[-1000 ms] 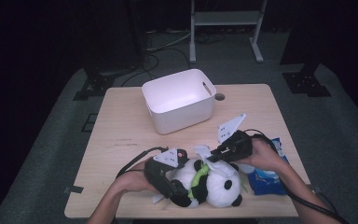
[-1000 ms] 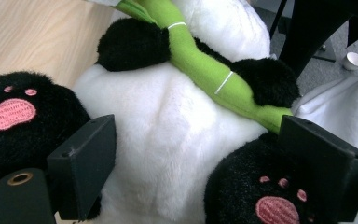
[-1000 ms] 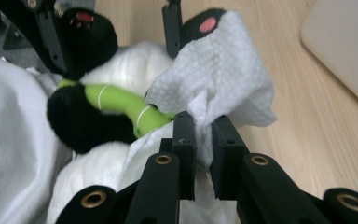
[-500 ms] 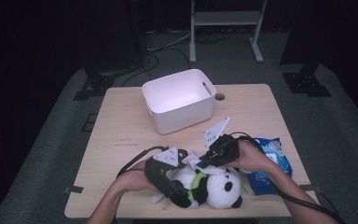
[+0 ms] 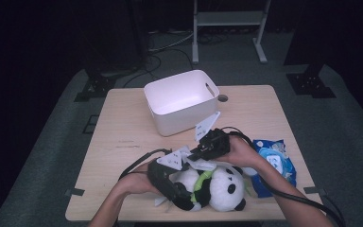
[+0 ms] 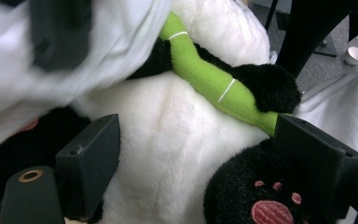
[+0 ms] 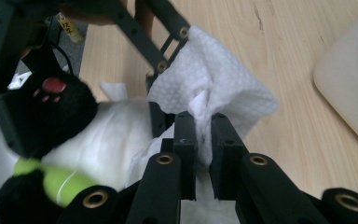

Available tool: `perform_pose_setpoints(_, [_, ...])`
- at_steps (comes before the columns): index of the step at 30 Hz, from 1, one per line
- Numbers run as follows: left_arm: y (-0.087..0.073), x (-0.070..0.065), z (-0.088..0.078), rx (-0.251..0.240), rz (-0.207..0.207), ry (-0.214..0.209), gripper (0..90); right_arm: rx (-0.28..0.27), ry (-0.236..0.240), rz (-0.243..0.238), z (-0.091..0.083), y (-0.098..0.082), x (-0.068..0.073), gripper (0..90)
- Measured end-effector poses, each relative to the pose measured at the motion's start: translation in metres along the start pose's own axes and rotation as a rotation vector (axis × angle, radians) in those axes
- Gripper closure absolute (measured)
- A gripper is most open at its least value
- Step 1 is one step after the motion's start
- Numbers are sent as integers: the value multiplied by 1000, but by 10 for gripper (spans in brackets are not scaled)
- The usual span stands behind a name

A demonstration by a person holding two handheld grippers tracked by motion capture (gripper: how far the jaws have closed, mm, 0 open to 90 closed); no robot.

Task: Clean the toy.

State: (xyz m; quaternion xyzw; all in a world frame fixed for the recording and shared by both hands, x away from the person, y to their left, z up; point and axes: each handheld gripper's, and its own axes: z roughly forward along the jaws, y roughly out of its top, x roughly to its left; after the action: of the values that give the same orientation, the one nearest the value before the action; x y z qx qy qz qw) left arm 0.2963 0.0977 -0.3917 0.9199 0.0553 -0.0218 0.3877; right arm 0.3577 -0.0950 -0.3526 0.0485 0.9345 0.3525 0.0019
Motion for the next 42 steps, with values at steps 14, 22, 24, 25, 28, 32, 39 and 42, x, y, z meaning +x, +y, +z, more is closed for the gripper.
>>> perform_pose_setpoints(14, [-4,2,-1,-10,-11,4,154,28,-21,20,11,10,-6,815])
perform_pose_setpoints(22, [-2,3,0,2,-19,15,154,22,-51,72,-24,-24,-5,807])
perform_pose_setpoints(24, [-2,3,0,5,-20,17,154,23,-55,79,-31,-34,-2,802])
perform_pose_setpoints(25, [-2,4,1,3,-25,16,158,25,-56,84,-34,-37,-1,802])
perform_pose_setpoints(28, [-1,7,2,8,-34,19,159,36,-54,102,-42,-52,4,802])
perform_pose_setpoints(32, [-1,7,2,12,-32,29,159,30,-55,120,-50,-72,11,802])
perform_pose_setpoints(39, [-2,7,3,10,-39,29,159,27,-62,162,-61,-97,17,802])
perform_pose_setpoints(42, [-2,8,3,11,-37,29,159,26,-63,187,-65,-111,20,802])
